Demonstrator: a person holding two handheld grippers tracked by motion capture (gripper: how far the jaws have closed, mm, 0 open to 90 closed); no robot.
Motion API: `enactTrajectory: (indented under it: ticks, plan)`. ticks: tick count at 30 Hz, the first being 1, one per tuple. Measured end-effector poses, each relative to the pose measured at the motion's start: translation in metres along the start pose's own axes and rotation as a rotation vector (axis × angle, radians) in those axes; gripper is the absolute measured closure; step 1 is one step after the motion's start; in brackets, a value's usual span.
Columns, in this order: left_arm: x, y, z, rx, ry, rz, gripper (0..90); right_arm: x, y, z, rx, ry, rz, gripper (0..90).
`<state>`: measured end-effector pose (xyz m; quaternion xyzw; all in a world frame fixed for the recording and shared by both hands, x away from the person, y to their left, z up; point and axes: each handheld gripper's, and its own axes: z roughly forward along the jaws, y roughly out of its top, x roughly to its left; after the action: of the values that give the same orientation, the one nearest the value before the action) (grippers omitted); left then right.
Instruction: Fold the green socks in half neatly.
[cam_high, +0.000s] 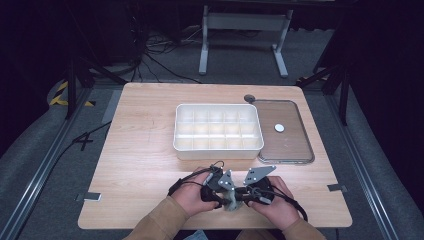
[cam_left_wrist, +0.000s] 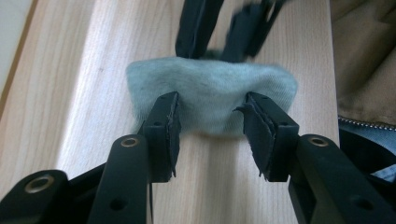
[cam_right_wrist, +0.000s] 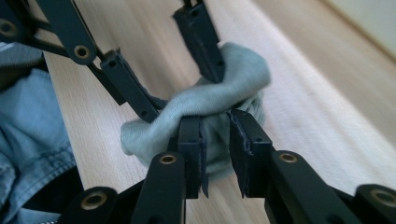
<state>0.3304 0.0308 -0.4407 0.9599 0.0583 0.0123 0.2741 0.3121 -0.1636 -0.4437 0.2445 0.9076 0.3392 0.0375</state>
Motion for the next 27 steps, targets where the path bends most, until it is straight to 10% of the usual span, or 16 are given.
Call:
enactTrajectory:
  ticks: [12,27]
  plan:
    - [0.0,-0.001,-0.001,-0.02,-0.017,-0.023,55.5,0.015,0.019,-0.023,-0.13,-0.009,-0.026,78.9]
    - [-0.001,0.002,-0.001,-0.038,-0.012,-0.008,55.6,0.011,0.013,-0.006,-0.05,-0.018,-0.017,79.6]
